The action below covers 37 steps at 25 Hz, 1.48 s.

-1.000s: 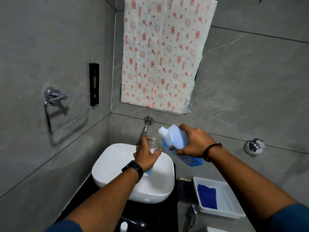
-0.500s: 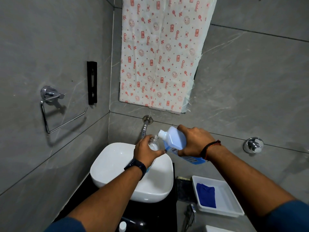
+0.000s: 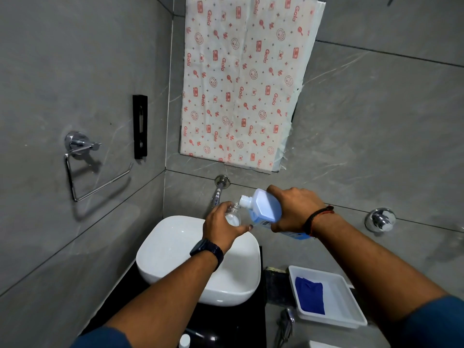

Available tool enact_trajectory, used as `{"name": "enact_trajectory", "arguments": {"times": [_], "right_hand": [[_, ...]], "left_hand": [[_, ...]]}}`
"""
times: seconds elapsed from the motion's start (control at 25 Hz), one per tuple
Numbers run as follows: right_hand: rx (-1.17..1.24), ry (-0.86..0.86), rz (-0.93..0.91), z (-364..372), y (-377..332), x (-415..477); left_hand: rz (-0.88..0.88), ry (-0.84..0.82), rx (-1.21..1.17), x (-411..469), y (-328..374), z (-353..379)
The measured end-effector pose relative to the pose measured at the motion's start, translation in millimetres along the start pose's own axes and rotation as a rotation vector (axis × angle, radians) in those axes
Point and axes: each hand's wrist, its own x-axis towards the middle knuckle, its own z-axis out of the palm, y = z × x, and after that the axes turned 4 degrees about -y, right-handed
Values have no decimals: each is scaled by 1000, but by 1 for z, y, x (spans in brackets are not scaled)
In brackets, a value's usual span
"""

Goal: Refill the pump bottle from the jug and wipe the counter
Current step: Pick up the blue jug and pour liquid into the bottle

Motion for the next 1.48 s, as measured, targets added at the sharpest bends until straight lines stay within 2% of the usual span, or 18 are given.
{"name": "enact_trajectory", "arguments": {"times": [0.24,1.48], "right_hand": [[-58,-6,-10,-8,-2,1],[-57,-42,-2,-27,-15,3]], "left_hand": [[20,26,3,-1,3,-2],[-9,64,-6,0,7,-11]]}}
